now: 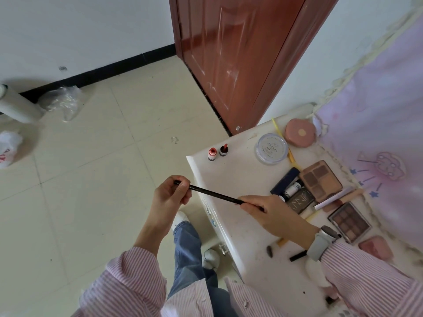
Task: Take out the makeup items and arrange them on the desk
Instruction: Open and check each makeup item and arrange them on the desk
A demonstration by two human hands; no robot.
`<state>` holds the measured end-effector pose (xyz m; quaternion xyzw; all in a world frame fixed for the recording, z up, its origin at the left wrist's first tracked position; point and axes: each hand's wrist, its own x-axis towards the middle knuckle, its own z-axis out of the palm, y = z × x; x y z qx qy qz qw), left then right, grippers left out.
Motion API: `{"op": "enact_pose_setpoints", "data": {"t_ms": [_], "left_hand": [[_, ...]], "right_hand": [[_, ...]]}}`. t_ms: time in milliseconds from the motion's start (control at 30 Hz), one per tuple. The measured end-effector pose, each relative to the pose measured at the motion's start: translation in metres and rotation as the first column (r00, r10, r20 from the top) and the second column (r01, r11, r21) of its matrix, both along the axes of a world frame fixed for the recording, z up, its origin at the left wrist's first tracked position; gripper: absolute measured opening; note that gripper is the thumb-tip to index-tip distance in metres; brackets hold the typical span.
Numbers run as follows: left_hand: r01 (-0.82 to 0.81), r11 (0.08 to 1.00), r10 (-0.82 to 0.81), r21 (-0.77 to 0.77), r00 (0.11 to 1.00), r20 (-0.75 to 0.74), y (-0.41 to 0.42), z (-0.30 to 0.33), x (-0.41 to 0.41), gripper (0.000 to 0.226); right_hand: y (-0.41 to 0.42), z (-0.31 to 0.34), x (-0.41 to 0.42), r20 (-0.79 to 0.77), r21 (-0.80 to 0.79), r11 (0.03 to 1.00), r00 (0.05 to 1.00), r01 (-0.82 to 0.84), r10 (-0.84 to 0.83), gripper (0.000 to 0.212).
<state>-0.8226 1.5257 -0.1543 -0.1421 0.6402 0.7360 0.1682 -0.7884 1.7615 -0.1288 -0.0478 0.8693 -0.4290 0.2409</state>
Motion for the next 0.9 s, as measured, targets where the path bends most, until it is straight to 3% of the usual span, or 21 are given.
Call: {"op": "enact_pose_setpoints", "data": {"t_ms": [133, 233, 300, 367, 467, 600, 700, 900], "left_hand": [[0.015, 0.999, -0.017, 0.044, 0.999, 0.047, 0.001, 0.003, -0.005, 0.012], [0.011, 0.997, -0.015, 0.079, 0.999, 0.045, 0.006, 0.008, -0.008, 0.014], [0.034, 0.999, -0.034, 0.037, 0.999, 0.021, 0.012, 0.011, -0.01, 0.018], [0.026, 0.996, -0.025, -0.08, 1.0, 0.007, 0.02, 0.011, -0.011, 0.016], [-0.035, 0.945, 0.018, -0.324, 0.998, -0.056, 0.037, 0.006, -0.011, 0.015], [-0.041, 0.794, -0.155, -0.606, 0.951, -0.267, 0.058, -0.002, 0.001, 0.026], [-0.028, 0.653, -0.428, -0.757, 0.81, -0.4, 0.075, -0.007, 0.01, 0.035], [0.075, 0.298, -0.75, -0.952, 0.635, -0.185, 0.092, -0.021, 0.006, 0.071]], "right_hand": [[0.003, 0.0, -0.001, -0.041, 0.263, 0.956, 0.989, -0.127, 0.143, 0.017], [0.007, 0.002, 0.004, -0.128, 0.27, 0.958, 0.983, -0.095, 0.134, 0.016], [0.012, 0.004, 0.008, -0.265, 0.197, 0.975, 0.963, 0.099, -0.045, 0.014], [0.015, 0.007, 0.007, -0.4, 0.099, 0.927, 0.868, 0.362, -0.295, 0.012], [0.008, 0.007, -0.001, -0.416, 0.166, 0.835, 0.805, 0.524, -0.423, 0.016], [-0.01, -0.002, -0.008, -0.274, 0.465, 0.78, 0.906, 0.419, -0.323, 0.026], [-0.017, -0.006, -0.008, -0.144, 0.581, 0.763, 0.958, 0.283, -0.247, 0.026], [-0.02, -0.001, -0.007, 0.037, 0.623, 0.772, 0.98, 0.129, -0.193, 0.024]]}}
